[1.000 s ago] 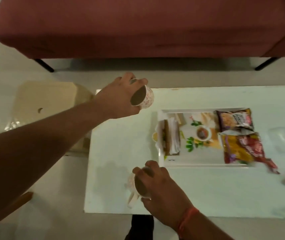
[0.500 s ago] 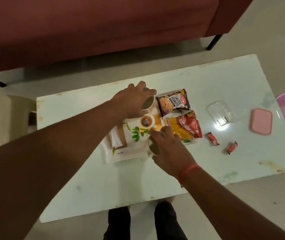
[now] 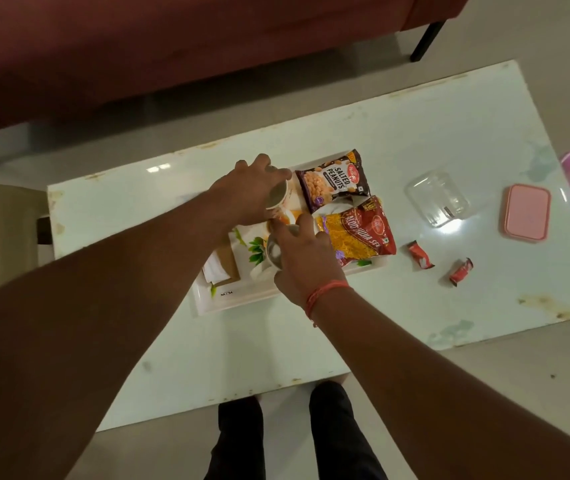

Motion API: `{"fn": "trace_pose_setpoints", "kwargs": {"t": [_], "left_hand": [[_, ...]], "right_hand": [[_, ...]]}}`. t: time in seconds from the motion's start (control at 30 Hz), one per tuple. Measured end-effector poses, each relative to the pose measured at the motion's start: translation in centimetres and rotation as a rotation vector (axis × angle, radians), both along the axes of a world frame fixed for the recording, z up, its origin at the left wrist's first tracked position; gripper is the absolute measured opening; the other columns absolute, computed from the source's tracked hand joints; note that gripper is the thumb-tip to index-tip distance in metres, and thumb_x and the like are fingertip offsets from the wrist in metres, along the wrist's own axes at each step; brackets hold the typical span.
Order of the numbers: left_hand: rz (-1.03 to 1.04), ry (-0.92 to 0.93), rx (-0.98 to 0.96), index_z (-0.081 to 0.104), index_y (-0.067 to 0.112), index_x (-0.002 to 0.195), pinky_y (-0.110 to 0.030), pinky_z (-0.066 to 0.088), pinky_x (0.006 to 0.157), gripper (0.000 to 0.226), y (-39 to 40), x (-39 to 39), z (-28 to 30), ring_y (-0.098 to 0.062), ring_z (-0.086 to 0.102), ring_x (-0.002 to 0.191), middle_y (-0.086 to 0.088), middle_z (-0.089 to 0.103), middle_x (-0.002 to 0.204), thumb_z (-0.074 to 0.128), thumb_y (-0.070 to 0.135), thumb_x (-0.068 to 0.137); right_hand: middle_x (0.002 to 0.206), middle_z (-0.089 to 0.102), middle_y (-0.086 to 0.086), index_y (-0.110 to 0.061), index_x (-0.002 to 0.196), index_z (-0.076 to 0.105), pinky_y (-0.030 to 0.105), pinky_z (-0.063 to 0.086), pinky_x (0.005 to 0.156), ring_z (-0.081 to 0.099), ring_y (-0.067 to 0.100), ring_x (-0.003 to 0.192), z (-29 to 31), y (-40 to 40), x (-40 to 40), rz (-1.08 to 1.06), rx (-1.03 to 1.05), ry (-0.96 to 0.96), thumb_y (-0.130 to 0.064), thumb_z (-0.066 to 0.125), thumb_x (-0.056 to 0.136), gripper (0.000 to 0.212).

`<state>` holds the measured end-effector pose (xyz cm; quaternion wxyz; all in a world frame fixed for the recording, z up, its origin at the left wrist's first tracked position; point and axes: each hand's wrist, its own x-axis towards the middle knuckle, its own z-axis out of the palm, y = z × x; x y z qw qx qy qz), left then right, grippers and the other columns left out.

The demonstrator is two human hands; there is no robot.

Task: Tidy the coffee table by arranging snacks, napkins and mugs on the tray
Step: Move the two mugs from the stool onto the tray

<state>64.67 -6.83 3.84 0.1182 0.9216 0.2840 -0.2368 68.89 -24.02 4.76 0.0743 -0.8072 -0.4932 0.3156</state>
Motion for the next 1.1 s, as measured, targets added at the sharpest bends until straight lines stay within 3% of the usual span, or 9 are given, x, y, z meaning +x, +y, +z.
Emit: {"fn": "trace_pose_setpoints", "kwargs": {"t": [0.27, 0.4, 0.47, 0.57, 0.63, 0.8, 0.93, 1.0, 1.1], "left_hand": [[-0.005, -0.003, -0.027, 0.028, 0.036, 0.151, -0.050, 0.053, 0.093, 0.089, 0.5, -0.2, -0.2, -0.038, 0.041, 0.130, -0.009, 0.031, 0.153, 0.079, 0.036, 0.077], [0.019, -0.026, -0.119, 0.011, 0.034, 0.157, -0.052, 0.036, 0.113, 0.103, 0.9, -0.6, 0.8, -0.040, 0.023, 0.147, -0.009, 0.010, 0.166, 0.077, 0.033, 0.078], [0.267, -0.264, -0.224, 0.014, 0.031, 0.157, -0.045, 0.028, 0.119, 0.094, 0.6, -1.4, 2.2, -0.031, 0.019, 0.151, -0.005, 0.012, 0.166, 0.071, 0.022, 0.084], [0.865, -0.710, -0.304, 0.033, 0.029, 0.150, -0.031, 0.035, 0.114, 0.073, -1.3, -4.2, 3.1, -0.017, 0.034, 0.145, 0.003, 0.033, 0.159, 0.061, 0.002, 0.088], [1.111, -0.808, -0.303, 0.041, 0.030, 0.144, -0.031, 0.040, 0.112, 0.063, -3.3, -6.5, 2.6, -0.011, 0.043, 0.137, 0.007, 0.044, 0.151, 0.058, 0.001, 0.090], [1.235, -0.815, -0.395, 0.050, 0.029, 0.135, -0.036, 0.040, 0.114, 0.054, -8.0, -10.1, 1.3, -0.003, 0.048, 0.130, 0.013, 0.054, 0.138, 0.051, 0.000, 0.090], [1.240, -0.835, -0.454, 0.050, 0.025, 0.136, -0.027, 0.039, 0.107, 0.064, -8.6, -10.1, 2.2, -0.002, 0.048, 0.125, 0.015, 0.053, 0.131, 0.042, -0.010, 0.082], [1.225, -0.781, -0.463, 0.050, 0.024, 0.137, -0.022, 0.038, 0.098, 0.062, -7.6, -9.3, 2.6, -0.002, 0.048, 0.116, 0.015, 0.052, 0.126, 0.040, -0.009, 0.086], [1.158, -0.615, -0.518, 0.050, 0.025, 0.141, -0.024, 0.042, 0.092, 0.064, -5.5, -8.4, 2.0, -0.013, 0.056, 0.116, 0.006, 0.060, 0.129, 0.037, -0.004, 0.085]], "right_hand": [[0.141, 0.027, 0.014, -0.028, 0.145, 0.035, 0.038, 0.048, 0.075, 0.047, 0.044, 0.115, -0.4, 1.2, -0.7, -0.037, -0.037, -0.028, -0.006, 0.065, 0.076, 0.078], [0.140, 0.030, 0.013, -0.028, 0.142, 0.038, 0.036, 0.047, 0.072, 0.050, 0.042, 0.110, -0.9, 1.4, -1.1, -0.051, -0.033, -0.052, -0.011, 0.071, 0.075, 0.077], [0.138, 0.034, 0.013, -0.028, 0.143, 0.038, 0.032, 0.042, 0.070, 0.052, 0.041, 0.108, -1.4, 1.4, -1.3, -0.050, -0.028, -0.089, -0.018, 0.074, 0.075, 0.077], [0.135, 0.037, 0.013, -0.028, 0.141, 0.037, 0.035, 0.047, 0.075, 0.053, 0.040, 0.105, -2.0, 1.7, -1.6, -0.049, -0.023, -0.109, -0.025, 0.076, 0.074, 0.078], [0.134, 0.038, 0.014, -0.027, 0.140, 0.037, 0.038, 0.049, 0.078, 0.052, 0.041, 0.105, -2.3, 1.8, -1.7, -0.043, -0.015, -0.124, -0.030, 0.078, 0.072, 0.079], [0.133, 0.037, 0.015, -0.026, 0.144, 0.033, 0.042, 0.050, 0.086, 0.054, 0.042, 0.103, -2.1, 1.8, -1.5, 0.006, -0.027, -0.159, -0.045, 0.080, 0.072, 0.088], [0.140, 0.033, 0.016, -0.024, 0.144, 0.029, 0.051, 0.054, 0.089, 0.049, 0.046, 0.117, -0.9, 2.4, -0.6, 0.048, -0.093, -0.153, -0.062, 0.074, 0.069, 0.095], [0.140, 0.034, 0.018, -0.019, 0.143, 0.031, 0.053, 0.054, 0.088, 0.048, 0.047, 0.117, 0.4, 3.3, 0.9, 0.038, 0.003, -0.173, -0.054, 0.072, 0.074, 0.088], [0.145, 0.029, 0.019, -0.017, 0.147, 0.032, 0.050, 0.046, 0.099, 0.045, 0.048, 0.123, 2.2, 6.2, 3.3, 0.040, 0.133, -0.117, -0.032, 0.072, 0.082, 0.078]]}}
